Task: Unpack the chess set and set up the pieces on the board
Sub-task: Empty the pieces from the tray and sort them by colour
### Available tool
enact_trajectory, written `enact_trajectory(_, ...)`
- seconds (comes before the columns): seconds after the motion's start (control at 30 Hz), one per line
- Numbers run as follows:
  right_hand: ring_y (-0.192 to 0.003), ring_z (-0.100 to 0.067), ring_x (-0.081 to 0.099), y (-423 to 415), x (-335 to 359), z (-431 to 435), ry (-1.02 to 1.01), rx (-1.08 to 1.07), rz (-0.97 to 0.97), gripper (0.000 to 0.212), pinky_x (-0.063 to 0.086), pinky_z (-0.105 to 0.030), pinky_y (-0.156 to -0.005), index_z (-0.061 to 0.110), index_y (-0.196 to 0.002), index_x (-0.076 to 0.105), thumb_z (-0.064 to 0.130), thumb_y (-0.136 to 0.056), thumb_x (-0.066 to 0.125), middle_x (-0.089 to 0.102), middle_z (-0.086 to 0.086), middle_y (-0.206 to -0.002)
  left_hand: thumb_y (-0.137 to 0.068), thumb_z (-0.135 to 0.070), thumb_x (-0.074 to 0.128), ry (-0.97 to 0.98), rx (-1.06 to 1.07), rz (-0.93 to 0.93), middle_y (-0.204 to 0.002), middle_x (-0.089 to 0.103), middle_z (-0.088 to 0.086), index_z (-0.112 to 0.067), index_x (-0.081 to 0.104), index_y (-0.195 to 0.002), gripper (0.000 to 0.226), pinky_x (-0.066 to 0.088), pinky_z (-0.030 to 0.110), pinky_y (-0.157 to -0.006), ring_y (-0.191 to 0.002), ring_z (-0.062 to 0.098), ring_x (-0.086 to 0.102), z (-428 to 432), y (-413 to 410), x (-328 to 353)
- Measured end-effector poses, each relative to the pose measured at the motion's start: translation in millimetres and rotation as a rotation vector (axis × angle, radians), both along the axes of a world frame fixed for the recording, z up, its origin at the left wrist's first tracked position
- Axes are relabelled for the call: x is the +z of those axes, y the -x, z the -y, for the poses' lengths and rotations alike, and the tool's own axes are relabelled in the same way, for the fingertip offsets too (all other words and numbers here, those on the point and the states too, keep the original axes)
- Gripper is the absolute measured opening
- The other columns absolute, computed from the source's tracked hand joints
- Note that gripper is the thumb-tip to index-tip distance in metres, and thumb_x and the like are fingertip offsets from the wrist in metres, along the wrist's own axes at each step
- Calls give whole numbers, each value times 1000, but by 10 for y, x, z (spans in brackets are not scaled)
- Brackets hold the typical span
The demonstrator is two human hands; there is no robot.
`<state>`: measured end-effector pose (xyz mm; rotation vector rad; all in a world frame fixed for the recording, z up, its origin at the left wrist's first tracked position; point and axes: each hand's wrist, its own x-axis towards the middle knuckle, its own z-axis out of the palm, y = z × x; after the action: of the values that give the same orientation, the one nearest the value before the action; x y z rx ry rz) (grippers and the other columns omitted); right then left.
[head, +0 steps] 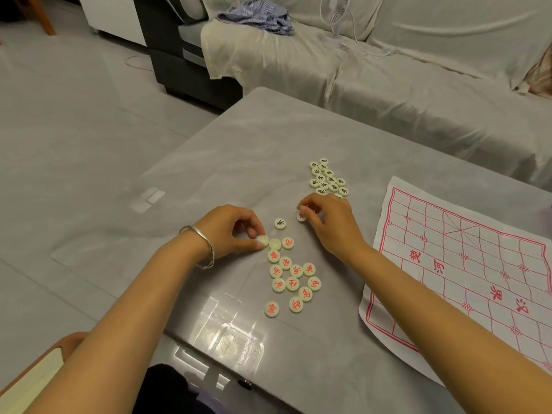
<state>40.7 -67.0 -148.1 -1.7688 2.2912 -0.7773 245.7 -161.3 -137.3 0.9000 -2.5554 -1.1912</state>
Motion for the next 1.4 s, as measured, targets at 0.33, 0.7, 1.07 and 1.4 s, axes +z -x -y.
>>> enact_trajectory(0.33,-95,-4,45,-92,89,-167,42,117,-27,16,26,-21,-87,22,-104,64,20,-93,53,61,7,-101,-84,-37,63,84,170,-4,-70,54,-10,-21,63,-81,16,37,19,-57,-62,6,46,-7,110,-86)
enact_trajectory(0.7,-104,-6,48,-118,80,-219,33,138,9,20,26,-21,-89,28,-108,66,30,-92,56,61,8,-109,-79,-32,69,167,-46,35,-96,45,-8,-36,69,-100,21,38,17,-70,-82,7,44,-105,67,14)
enact_trajectory(1.07,-100,-6,52,-112,108,-273,83,123,96,13,33,-24,-91,27,-98,68,24,-90,58,63,11,-102,-79,-43,67,270,-17,77,-95,45,-11,-33,68,-103,26,31,13,-59,-73,3,41,-187,128,-18)
enact_trajectory(1.4,-113,-12,51,-197,163,-128,5,153,18,22,33,-35,-104,25,-111,66,26,-90,58,63,6,-116,-91,-30,55,59,334,-85,-78,61,-5,-16,70,-94,22,35,16,-60,-64,3,47,0,56,-74)
